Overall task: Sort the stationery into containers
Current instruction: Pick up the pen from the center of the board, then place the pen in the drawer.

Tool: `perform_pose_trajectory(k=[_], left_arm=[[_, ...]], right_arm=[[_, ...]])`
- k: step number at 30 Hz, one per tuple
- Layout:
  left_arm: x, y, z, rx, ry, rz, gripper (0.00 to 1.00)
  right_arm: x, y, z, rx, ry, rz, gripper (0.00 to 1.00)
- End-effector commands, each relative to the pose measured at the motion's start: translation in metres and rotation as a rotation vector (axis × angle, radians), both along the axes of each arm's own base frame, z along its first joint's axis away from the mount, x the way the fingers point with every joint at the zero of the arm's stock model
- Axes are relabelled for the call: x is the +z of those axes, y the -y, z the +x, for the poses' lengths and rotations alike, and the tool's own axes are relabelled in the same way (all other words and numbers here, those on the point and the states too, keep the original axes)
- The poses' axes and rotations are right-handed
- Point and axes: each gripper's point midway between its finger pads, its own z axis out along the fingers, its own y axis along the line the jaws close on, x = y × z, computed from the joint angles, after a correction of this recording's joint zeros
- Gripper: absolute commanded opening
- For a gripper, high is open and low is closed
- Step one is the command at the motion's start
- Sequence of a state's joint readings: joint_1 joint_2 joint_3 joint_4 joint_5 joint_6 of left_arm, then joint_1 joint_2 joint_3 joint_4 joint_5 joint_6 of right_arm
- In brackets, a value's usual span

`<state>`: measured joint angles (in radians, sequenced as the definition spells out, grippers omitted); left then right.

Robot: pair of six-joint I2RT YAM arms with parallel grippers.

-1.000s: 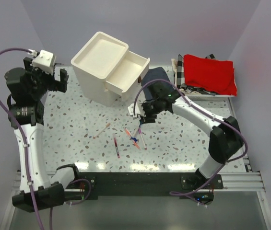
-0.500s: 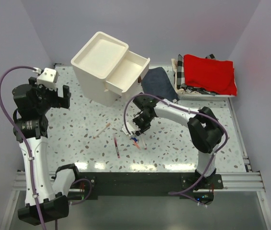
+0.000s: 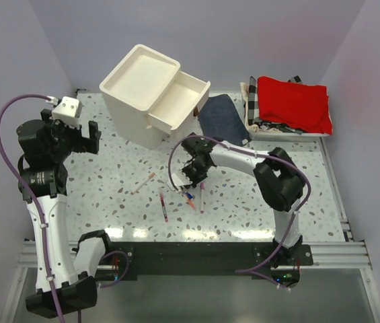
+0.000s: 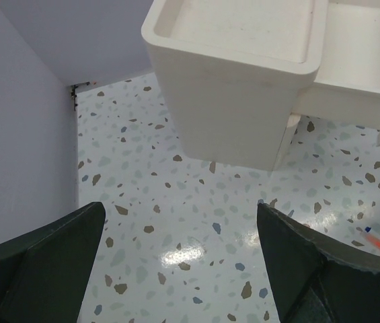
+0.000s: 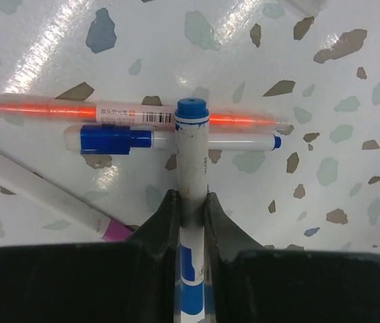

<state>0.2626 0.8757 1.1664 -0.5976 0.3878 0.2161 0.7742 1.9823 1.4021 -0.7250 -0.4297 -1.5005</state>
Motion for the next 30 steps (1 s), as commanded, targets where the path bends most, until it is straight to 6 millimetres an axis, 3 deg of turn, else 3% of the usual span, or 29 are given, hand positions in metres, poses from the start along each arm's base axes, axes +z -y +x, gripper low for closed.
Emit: perform_pose_trajectory(k=[1, 5, 8, 10, 12, 13, 14, 15, 16, 17, 20, 21, 23, 24, 26, 27, 30], left_arm=[[0.013, 0.002, 0.007, -0.027, 0.049, 0.003, 1.0], [0.028, 0.003, 0.017, -0.057, 0.11, 0.028, 1.0], [0.032, 0.006, 0.025, -0.081, 0.141, 0.012, 1.0], [0.027, 0.014, 0.03, -0.124, 0.146, -0.009, 1.0], [0.018, 0.014, 0.034, -0.123, 0.129, -0.042, 1.0], [0.014, 0.015, 0.036, -0.12, 0.11, -0.06, 1.0], [0.012, 0.014, 0.037, -0.119, 0.089, -0.072, 1.0], [0.006, 0.015, 0.042, -0.134, 0.061, -0.075, 1.0], [0.01, 0.013, 0.042, -0.125, 0.061, -0.071, 1.0], [0.012, 0.01, 0.044, -0.108, 0.063, -0.067, 1.0], [0.021, 0.002, 0.045, -0.067, 0.089, -0.04, 1.0], [0.021, 0.0, 0.045, -0.055, 0.083, -0.046, 1.0], [0.018, 0.004, 0.042, -0.076, 0.044, -0.049, 1.0], [0.018, 0.007, 0.041, -0.094, 0.043, -0.035, 1.0], [0.005, 0.011, 0.04, -0.111, 0.031, -0.024, 1.0], [-0.007, 0.016, 0.037, -0.128, 0.028, -0.012, 1.0], [-0.01, 0.018, 0.042, -0.118, 0.008, -0.057, 1.0]], right_arm=[[0.097, 0.002, -0.005, -0.027, 0.113, 0.114, 0.0], [0.212, -0.002, -0.002, -0.084, 0.239, 0.292, 0.0], [0.281, -0.001, 0.001, -0.146, 0.346, 0.415, 0.0], [0.32, -0.006, 0.01, -0.217, 0.409, 0.528, 0.0], [0.342, -0.01, 0.027, -0.255, 0.504, 0.6, 0.0], [0.344, -0.013, 0.033, -0.259, 0.536, 0.616, 0.0], [0.334, -0.016, 0.038, -0.255, 0.545, 0.611, 0.0], [0.339, -0.024, 0.044, -0.241, 0.587, 0.65, 0.0], [0.335, -0.027, 0.05, -0.218, 0.62, 0.652, 0.0], [0.318, -0.033, 0.057, -0.208, 0.621, 0.631, 0.0], [0.317, -0.051, 0.075, -0.202, 0.659, 0.676, 0.0], [0.308, -0.058, 0.088, -0.213, 0.678, 0.661, 0.0], [0.308, -0.065, 0.101, -0.219, 0.71, 0.669, 0.0], [0.299, -0.073, 0.113, -0.223, 0.734, 0.661, 0.0], [0.299, -0.074, 0.128, -0.221, 0.801, 0.633, 0.0], [0.288, -0.077, 0.137, -0.221, 0.802, 0.615, 0.0], [0.294, -0.075, 0.153, -0.242, 0.826, 0.588, 0.0]])
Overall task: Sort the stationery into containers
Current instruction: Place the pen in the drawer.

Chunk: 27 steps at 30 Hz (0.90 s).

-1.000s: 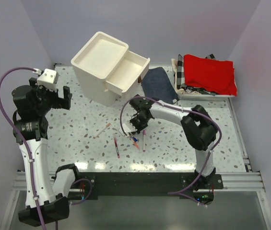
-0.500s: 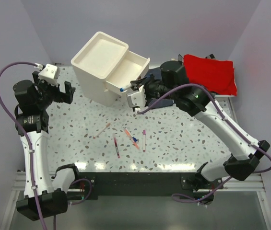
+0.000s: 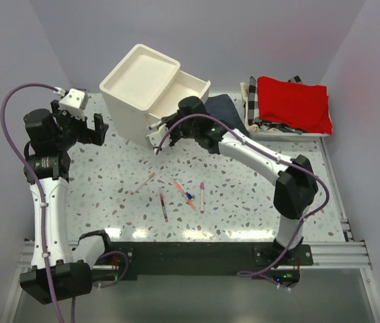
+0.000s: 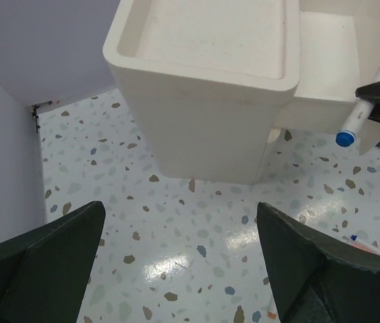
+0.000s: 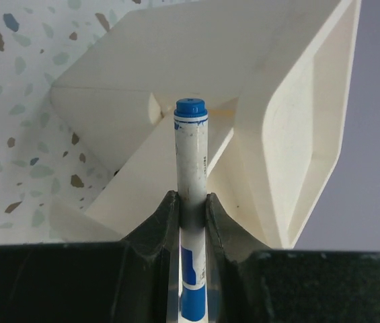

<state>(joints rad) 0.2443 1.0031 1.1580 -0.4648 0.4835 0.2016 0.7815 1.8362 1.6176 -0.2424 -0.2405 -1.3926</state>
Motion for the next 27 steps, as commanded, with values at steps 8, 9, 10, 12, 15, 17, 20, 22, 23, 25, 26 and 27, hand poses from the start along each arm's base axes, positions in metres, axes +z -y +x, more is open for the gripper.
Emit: perform_pose_trajectory(k=[8, 9, 10, 12, 15, 17, 20, 22, 23, 25, 26, 27], left_arm=[[-0.004, 0.009, 0.016, -0.036, 0.033, -0.11, 1.0], [-0.001, 0.007, 0.02, -0.035, 0.046, -0.103, 1.0], [-0.001, 0.005, 0.021, -0.027, 0.047, -0.101, 1.0], [0.0, 0.001, 0.026, -0.015, 0.045, -0.105, 1.0], [0.005, -0.003, 0.029, -0.009, 0.055, -0.114, 1.0], [0.004, -0.005, 0.031, -0.002, 0.049, -0.117, 1.0], [0.006, -0.008, 0.03, 0.005, 0.046, -0.102, 1.0], [0.005, -0.01, 0.028, 0.012, 0.046, -0.092, 1.0], [0.006, -0.01, 0.027, 0.012, 0.05, -0.084, 1.0], [0.0, -0.011, 0.026, 0.017, 0.041, -0.081, 1.0], [-0.004, -0.01, 0.024, 0.016, 0.032, -0.078, 1.0], [-0.008, -0.01, 0.024, 0.013, 0.02, -0.081, 1.0]], right_arm=[[0.088, 0.022, 0.055, -0.103, 0.154, 0.136, 0.0], [0.086, 0.024, 0.059, -0.106, 0.162, 0.131, 0.0], [0.084, 0.028, 0.064, -0.118, 0.168, 0.122, 0.0], [0.073, 0.031, 0.073, -0.148, 0.157, 0.105, 0.04], [0.072, 0.035, 0.088, -0.2, 0.155, 0.159, 0.42], [0.076, 0.035, 0.096, -0.23, 0.196, 0.212, 0.58], [0.101, 0.039, 0.097, -0.27, 0.226, 0.325, 0.78], [0.133, 0.048, 0.089, -0.302, 0.22, 0.421, 0.83], [0.149, 0.052, 0.085, -0.312, 0.223, 0.471, 0.84], [0.186, 0.065, 0.067, -0.333, 0.174, 0.601, 0.85], [0.19, 0.069, 0.06, -0.343, 0.134, 0.622, 0.85], [0.192, 0.073, 0.05, -0.366, 0.028, 0.689, 0.85]])
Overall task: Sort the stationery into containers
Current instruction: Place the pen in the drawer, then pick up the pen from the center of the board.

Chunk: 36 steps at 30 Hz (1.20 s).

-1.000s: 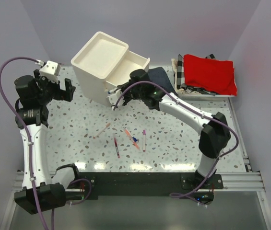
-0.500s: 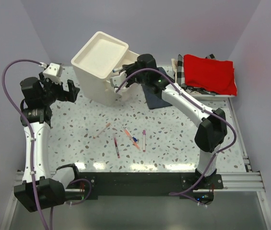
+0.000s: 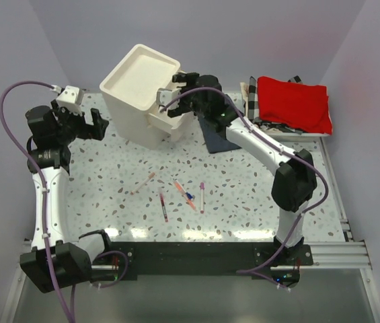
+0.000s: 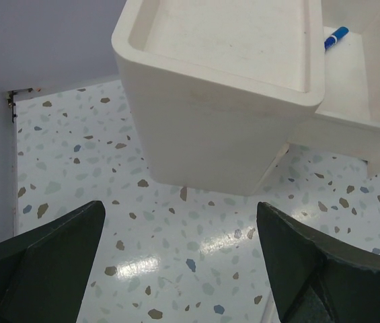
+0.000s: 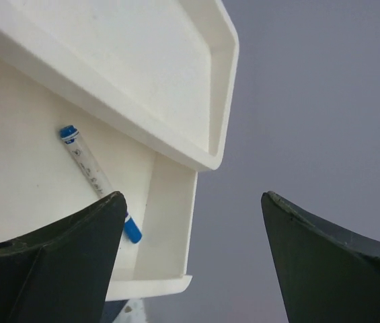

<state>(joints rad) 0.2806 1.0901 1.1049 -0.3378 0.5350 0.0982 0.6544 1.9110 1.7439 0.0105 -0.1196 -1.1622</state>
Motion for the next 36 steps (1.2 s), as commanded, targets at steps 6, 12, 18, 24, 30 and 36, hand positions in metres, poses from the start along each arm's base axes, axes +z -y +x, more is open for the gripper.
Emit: perform_pose_trajectory(k=[6, 12, 18, 24, 30, 36], left_arm=[[0.002, 0.003, -0.004, -0.013, 0.026, 0.035, 1.0], [0.013, 0.004, 0.0, -0.011, 0.068, 0.024, 1.0], [0.011, 0.003, -0.001, 0.0, 0.065, 0.019, 1.0], [0.008, 0.003, -0.005, 0.008, 0.052, 0.021, 1.0], [0.005, 0.0, -0.006, 0.02, 0.04, 0.026, 1.0], [0.005, -0.005, -0.004, 0.034, 0.035, 0.051, 1.0]], right_arm=[[0.0, 0.044, -0.177, 0.248, -0.615, 0.058, 0.81], [-0.141, 0.097, -0.257, 0.382, -0.85, -0.492, 0.66], [-0.2, 0.1, -0.265, 0.533, -0.714, -0.786, 0.61], [-0.239, 0.084, -0.262, 0.618, -0.618, -0.921, 0.56], [-0.261, 0.072, -0.258, 0.644, -0.591, -0.968, 0.5], [-0.282, 0.073, -0.255, 0.655, -0.607, -1.03, 0.4]])
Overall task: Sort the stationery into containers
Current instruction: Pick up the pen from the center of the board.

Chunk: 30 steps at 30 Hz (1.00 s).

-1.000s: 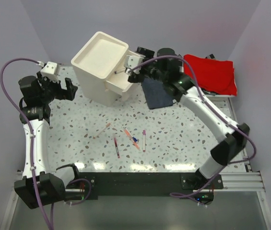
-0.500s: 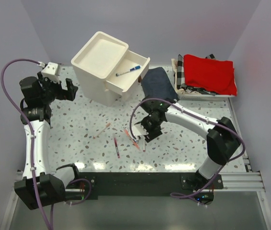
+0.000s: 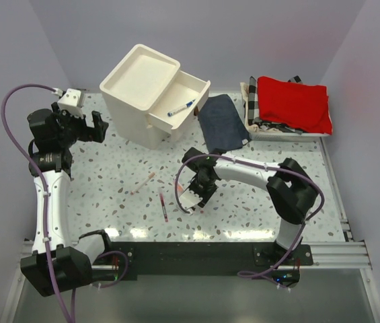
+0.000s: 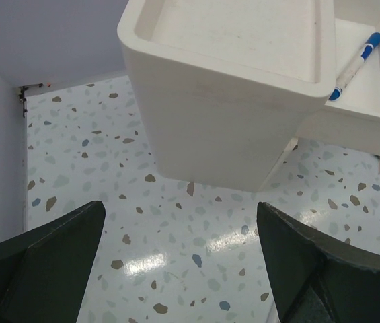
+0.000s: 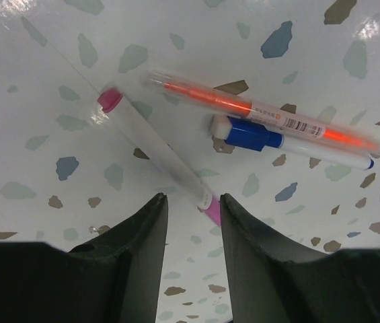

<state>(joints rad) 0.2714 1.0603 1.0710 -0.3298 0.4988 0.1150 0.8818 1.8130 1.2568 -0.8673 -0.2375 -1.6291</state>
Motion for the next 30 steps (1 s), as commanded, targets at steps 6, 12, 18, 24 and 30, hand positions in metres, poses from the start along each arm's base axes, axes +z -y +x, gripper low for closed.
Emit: perform_pose_trajectory(k=[6, 12, 18, 24, 30], left_arm=[[0.002, -0.003, 0.003, 0.01, 0.014, 0.019, 1.0], [0.0, -0.004, 0.004, 0.016, 0.01, 0.025, 1.0], [-0.004, -0.004, 0.006, 0.005, 0.001, 0.028, 1.0], [-0.002, -0.001, 0.012, -0.017, 0.031, 0.023, 1.0], [-0.006, 0.002, 0.014, -0.024, 0.027, -0.012, 1.0]], right_arm=[[-0.018, -0.003, 0.007, 0.06, 0.02, -0.043, 0.37], [-0.038, 0.004, 0.001, 0.05, -0.037, -0.107, 0.2], [-0.022, 0.021, -0.017, 0.01, -0.079, -0.119, 0.0], [0.071, 0.029, -0.029, -0.046, -0.009, 0.027, 0.0], [0.209, -0.013, 0.023, -0.255, 0.245, 0.417, 0.0]])
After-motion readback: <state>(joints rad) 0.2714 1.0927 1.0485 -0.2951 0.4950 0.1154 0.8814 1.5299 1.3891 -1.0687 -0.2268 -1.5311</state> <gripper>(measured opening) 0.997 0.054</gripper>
